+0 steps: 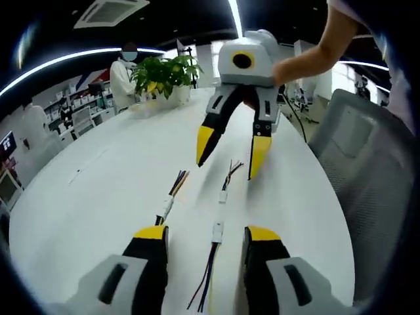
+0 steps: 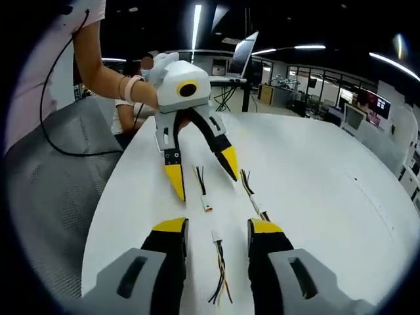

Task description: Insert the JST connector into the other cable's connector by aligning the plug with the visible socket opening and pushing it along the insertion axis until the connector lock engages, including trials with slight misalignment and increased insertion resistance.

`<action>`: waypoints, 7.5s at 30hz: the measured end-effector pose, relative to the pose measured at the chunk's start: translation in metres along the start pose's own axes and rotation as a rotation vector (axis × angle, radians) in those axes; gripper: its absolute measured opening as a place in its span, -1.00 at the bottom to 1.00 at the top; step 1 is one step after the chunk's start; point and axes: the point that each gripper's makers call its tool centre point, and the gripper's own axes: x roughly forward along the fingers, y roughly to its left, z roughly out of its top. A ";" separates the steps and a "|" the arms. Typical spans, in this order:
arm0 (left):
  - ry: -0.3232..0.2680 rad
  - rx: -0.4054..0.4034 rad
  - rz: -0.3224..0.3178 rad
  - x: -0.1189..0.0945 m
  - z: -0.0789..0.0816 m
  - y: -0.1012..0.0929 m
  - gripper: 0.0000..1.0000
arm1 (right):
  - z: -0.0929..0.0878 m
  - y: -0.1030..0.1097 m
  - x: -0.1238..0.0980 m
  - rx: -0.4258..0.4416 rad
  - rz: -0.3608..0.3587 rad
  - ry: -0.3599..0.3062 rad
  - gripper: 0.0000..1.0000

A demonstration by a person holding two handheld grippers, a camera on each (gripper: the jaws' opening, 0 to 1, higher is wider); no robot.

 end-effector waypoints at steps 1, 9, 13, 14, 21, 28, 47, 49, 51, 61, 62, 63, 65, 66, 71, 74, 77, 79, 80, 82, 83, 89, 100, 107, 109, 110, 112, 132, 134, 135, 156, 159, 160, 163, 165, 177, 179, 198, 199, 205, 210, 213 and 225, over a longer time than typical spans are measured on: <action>0.001 0.001 -0.002 0.001 -0.001 -0.001 -0.21 | -0.003 0.000 0.002 0.001 0.001 0.002 -0.38; -0.003 -0.035 -0.030 0.007 -0.006 -0.006 -0.23 | -0.019 0.000 0.009 0.035 0.008 0.018 -0.39; -0.006 -0.049 -0.010 0.007 -0.006 -0.003 -0.25 | -0.023 -0.001 0.010 0.056 0.014 0.018 -0.44; -0.004 -0.055 -0.007 0.008 -0.006 -0.001 -0.25 | -0.024 -0.001 0.011 0.060 0.015 0.021 -0.44; -0.005 -0.042 -0.041 0.011 -0.007 -0.006 -0.43 | -0.026 0.001 0.012 0.052 0.028 0.015 -0.54; 0.000 -0.055 -0.051 0.013 -0.009 -0.008 -0.47 | -0.028 0.005 0.014 0.074 0.042 0.019 -0.67; -0.024 -0.035 -0.097 0.015 -0.009 -0.013 -0.70 | -0.027 0.009 0.015 0.078 0.038 0.010 -0.86; -0.029 -0.034 -0.107 0.015 -0.009 -0.015 -0.74 | -0.027 0.009 0.015 0.076 0.038 0.007 -0.86; -0.032 -0.031 -0.116 0.015 -0.009 -0.017 -0.80 | -0.027 0.009 0.016 0.076 0.040 0.005 -0.86; -0.042 -0.025 -0.125 0.018 -0.008 -0.018 -0.89 | -0.026 0.009 0.017 0.072 0.045 -0.001 -0.90; -0.043 -0.022 -0.126 0.018 -0.008 -0.019 -0.94 | -0.026 0.010 0.017 0.071 0.046 -0.001 -0.90; -0.041 -0.020 -0.131 0.018 -0.008 -0.019 -0.98 | -0.026 0.010 0.017 0.070 0.048 -0.002 -0.90; -0.042 -0.020 -0.133 0.020 -0.008 -0.020 -1.00 | -0.026 0.010 0.018 0.066 0.049 -0.003 -0.90; -0.044 -0.016 -0.133 0.019 -0.008 -0.020 -1.00 | -0.026 0.010 0.018 0.065 0.049 -0.004 -0.90; -0.049 -0.009 -0.135 0.021 -0.007 -0.018 -1.00 | -0.025 0.009 0.018 0.054 0.056 0.000 -0.92; -0.048 -0.005 -0.135 0.021 -0.006 -0.018 -1.00 | -0.025 0.009 0.018 0.057 0.055 0.002 -0.92; -0.046 -0.007 -0.135 0.022 -0.005 -0.018 -1.00 | -0.024 0.008 0.019 0.056 0.050 0.009 -0.92; -0.043 -0.008 -0.133 0.022 -0.005 -0.018 -1.00 | -0.023 0.008 0.020 0.066 0.052 0.012 -0.92; -0.039 -0.007 -0.130 0.021 -0.005 -0.018 -1.00 | -0.023 0.008 0.020 0.066 0.050 0.014 -0.93; -0.035 -0.005 -0.127 0.021 -0.005 -0.018 -1.00 | -0.022 0.008 0.020 0.072 0.048 0.017 -0.93; -0.033 -0.005 -0.126 0.021 -0.005 -0.018 -1.00 | -0.021 0.008 0.020 0.072 0.047 0.015 -0.93; -0.033 -0.004 -0.114 0.016 -0.002 -0.017 -1.00 | -0.013 0.006 0.015 0.069 0.036 0.027 -0.93; -0.031 0.052 -0.078 0.002 0.010 -0.009 -1.00 | 0.005 0.002 0.009 0.039 0.025 0.038 -0.93; -0.002 0.114 -0.076 -0.002 0.014 -0.010 -1.00 | 0.012 0.003 0.011 0.021 0.041 0.044 -0.93; 0.006 0.124 -0.077 -0.002 0.014 -0.010 -1.00 | 0.014 0.005 0.013 0.017 0.051 0.044 -0.93; 0.008 0.127 -0.078 -0.002 0.013 -0.010 -1.00 | 0.014 0.006 0.013 0.016 0.055 0.044 -0.93; 0.007 0.122 -0.078 -0.001 0.013 -0.009 -1.00 | 0.014 0.009 0.015 0.011 0.065 0.048 -0.93; 0.026 0.137 -0.094 0.003 0.009 -0.013 -1.00 | 0.009 0.015 0.025 -0.013 0.082 0.080 -0.93; 0.025 0.139 -0.094 0.003 0.010 -0.013 -1.00 | 0.009 0.015 0.026 -0.018 0.085 0.083 -0.93; 0.027 0.144 -0.094 0.004 0.009 -0.013 -1.00 | 0.007 0.015 0.026 -0.021 0.084 0.090 -0.93; 0.044 0.172 -0.100 0.006 0.009 -0.017 -1.00 | 0.000 0.016 0.034 -0.023 0.096 0.124 -0.93; 0.049 0.176 -0.096 0.007 0.007 -0.016 -1.00 | 0.002 0.016 0.035 -0.023 0.095 0.118 -0.93; 0.050 0.183 -0.096 0.007 0.008 -0.016 -1.00 | 0.002 0.015 0.035 -0.026 0.092 0.118 -0.93; 0.045 0.182 -0.099 0.006 0.009 -0.017 -1.00 | 0.000 0.014 0.034 -0.022 0.089 0.119 -0.93; 0.042 0.185 -0.103 0.006 0.010 -0.018 -1.00 | 0.000 0.014 0.034 -0.021 0.088 0.121 -0.93; 0.040 0.210 -0.110 0.007 0.010 -0.020 -1.00 | 0.000 0.015 0.035 -0.043 0.097 0.137 -0.94; 0.041 0.213 -0.111 0.007 0.010 -0.020 -1.00 | -0.001 0.015 0.036 -0.052 0.099 0.139 -0.94; 0.018 0.240 -0.126 0.008 0.020 -0.023 -1.00 | 0.003 0.015 0.031 -0.087 0.109 0.124 -0.94; 0.019 0.249 -0.131 0.008 0.021 -0.024 -1.00 | 0.002 0.015 0.031 -0.092 0.110 0.127 -0.95; 0.030 0.266 -0.149 0.015 0.021 -0.026 -1.00 | 0.003 0.019 0.032 -0.132 0.113 0.131 -0.95; 0.025 0.255 -0.135 0.017 0.022 -0.021 -1.00 | 0.005 0.016 0.031 -0.119 0.105 0.119 -0.95; 0.024 0.244 -0.130 0.018 0.022 -0.020 -1.00 | 0.006 0.016 0.031 -0.116 0.104 0.115 -0.95; 0.060 0.193 -0.109 0.009 0.007 -0.010 -0.78 | 0.007 0.018 0.030 -0.116 0.101 0.107 -0.95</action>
